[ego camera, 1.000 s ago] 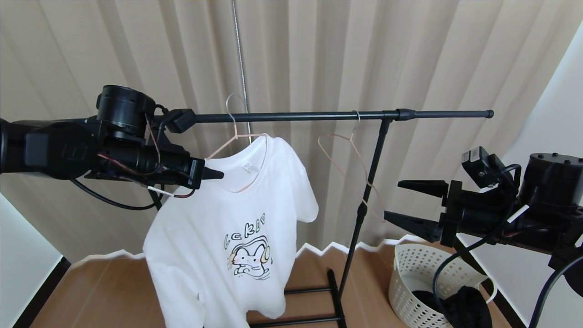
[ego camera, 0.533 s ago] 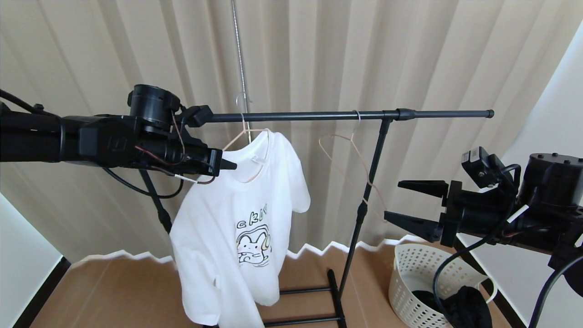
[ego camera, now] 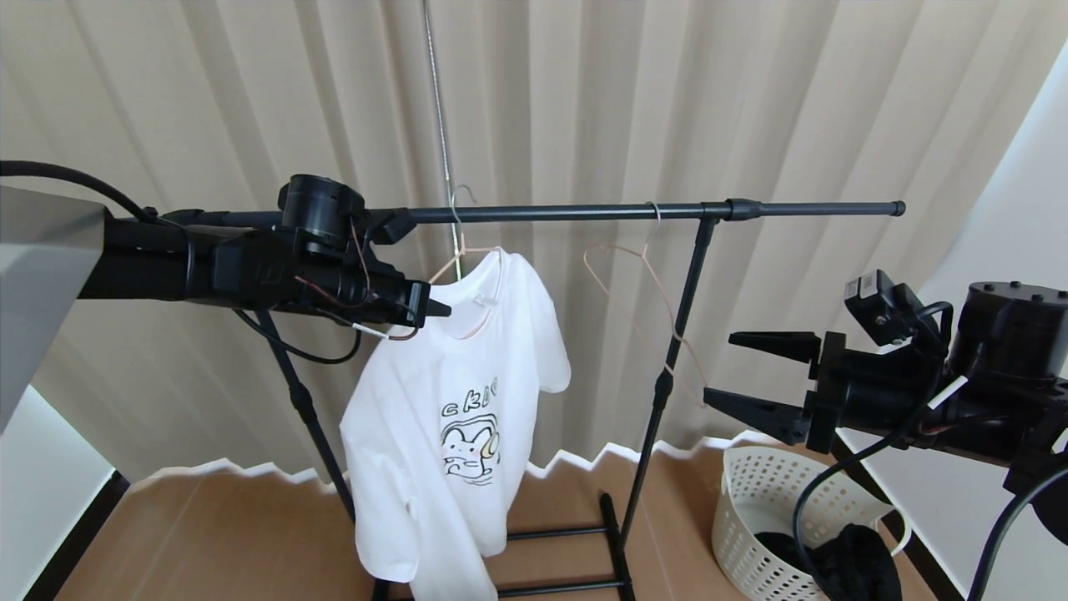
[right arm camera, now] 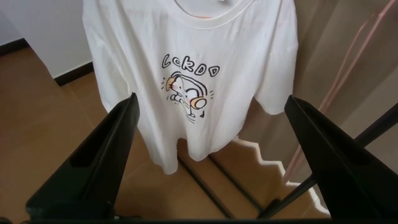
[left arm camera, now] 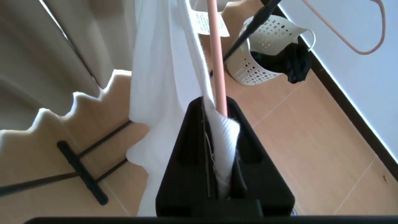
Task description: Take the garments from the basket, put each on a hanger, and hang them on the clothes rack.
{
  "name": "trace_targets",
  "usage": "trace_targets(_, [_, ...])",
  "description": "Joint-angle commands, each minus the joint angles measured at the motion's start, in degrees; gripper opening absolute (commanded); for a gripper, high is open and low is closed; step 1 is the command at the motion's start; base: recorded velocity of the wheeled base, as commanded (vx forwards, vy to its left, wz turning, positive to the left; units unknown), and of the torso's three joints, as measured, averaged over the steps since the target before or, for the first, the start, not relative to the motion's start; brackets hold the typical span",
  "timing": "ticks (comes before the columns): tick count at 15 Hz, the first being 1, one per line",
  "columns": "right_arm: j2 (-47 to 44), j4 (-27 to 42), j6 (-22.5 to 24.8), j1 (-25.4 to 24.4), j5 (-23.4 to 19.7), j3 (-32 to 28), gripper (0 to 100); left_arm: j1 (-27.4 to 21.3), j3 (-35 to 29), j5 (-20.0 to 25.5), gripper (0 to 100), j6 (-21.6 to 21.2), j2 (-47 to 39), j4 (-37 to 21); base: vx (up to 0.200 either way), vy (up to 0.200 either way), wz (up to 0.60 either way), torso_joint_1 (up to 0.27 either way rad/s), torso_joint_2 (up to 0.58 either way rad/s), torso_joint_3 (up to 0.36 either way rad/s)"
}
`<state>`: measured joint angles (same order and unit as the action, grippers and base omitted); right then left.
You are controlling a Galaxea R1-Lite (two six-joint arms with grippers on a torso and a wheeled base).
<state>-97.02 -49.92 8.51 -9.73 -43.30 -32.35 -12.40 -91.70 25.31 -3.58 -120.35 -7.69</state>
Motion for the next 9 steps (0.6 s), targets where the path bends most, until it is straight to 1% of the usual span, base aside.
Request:
trace_targets(1, [-0.36,0.0,0.19,-0.12,-0.03,0.36,100,-0.08,-0.94,0.0,0,0.07,-1.65,0.05,0.0,0.0,0.0,0.0,0.0,0.0])
trace_targets(9, [-0.8,0.0,0.37,-0.29,-0.03,0.45,100,-0.08,-1.47,0.0,0,0.77,-2.79,-0.04,0.0,0.0,0.0,0.0,0.0,0.0])
